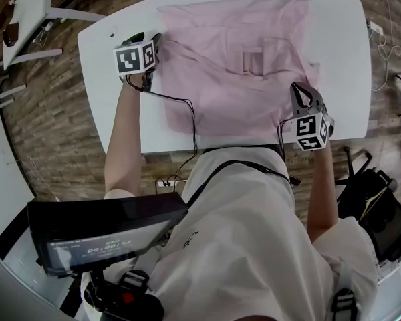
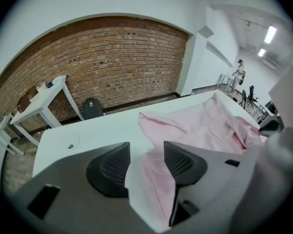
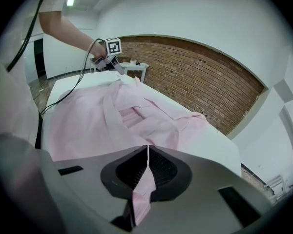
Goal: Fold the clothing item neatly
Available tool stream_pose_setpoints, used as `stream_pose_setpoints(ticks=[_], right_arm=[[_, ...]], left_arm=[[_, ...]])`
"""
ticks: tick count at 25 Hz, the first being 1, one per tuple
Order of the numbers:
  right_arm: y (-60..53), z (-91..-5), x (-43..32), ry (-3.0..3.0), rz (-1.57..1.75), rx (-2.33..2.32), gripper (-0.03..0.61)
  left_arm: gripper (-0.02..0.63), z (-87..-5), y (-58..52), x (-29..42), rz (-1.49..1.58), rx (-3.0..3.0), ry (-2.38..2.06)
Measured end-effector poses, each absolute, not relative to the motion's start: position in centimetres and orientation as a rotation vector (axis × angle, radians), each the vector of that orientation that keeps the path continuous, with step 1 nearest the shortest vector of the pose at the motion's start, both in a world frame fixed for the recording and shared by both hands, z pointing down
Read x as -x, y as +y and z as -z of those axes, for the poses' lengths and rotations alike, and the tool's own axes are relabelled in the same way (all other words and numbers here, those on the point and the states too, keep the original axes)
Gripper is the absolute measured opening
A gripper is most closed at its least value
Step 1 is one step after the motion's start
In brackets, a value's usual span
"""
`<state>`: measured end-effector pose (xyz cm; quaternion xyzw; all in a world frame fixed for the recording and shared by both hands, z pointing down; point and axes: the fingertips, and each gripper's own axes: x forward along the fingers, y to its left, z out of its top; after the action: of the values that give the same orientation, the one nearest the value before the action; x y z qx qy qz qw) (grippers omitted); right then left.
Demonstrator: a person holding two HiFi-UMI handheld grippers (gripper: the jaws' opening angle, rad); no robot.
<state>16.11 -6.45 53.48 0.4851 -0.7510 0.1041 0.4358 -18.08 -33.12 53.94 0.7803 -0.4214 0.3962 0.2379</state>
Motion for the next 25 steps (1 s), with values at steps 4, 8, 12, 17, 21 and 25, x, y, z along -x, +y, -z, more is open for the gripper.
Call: stream_pose_setpoints(ticks=[4, 8, 12, 17, 21, 25], right_arm=[[-5.0, -53.7, -20.1, -1.813, -0.293, -1.285, 0.012], [-4.2, -54.4, -23.1, -1.770, -0.420, -1.398, 0.050], [-4.2, -55.4, -23.4, -1.767, -0.488, -1.418, 0.077], [-5.0, -56.7, -23.4, -1.702, -0.482, -1.409, 0.084], [-5.1, -57.5, -23.8, -1.646, -0.461, -1.383, 0.083], [-5.7, -56.4, -23.8, -1.641, -0.417, -1.404, 0.012]], left_arm=[[0.212, -51.9, -28.2, 15.7, -1.065, -2.233, -1.051], [0.100, -51.4, -23.7, 14.5, -1.006, -2.254, -0.966], [0.003, -51.9, -20.4, 13.0, -0.979, -2.255, -0.922], [0.003, -53.0, -15.5, 9.2, -0.954, -2.267, -0.767], [0.003, -53.7, -12.2, 6.2, -0.918, -2.281, -0.669], [0.003, -54.2, -9.2, 3.7, -0.937, -2.312, -0.571]])
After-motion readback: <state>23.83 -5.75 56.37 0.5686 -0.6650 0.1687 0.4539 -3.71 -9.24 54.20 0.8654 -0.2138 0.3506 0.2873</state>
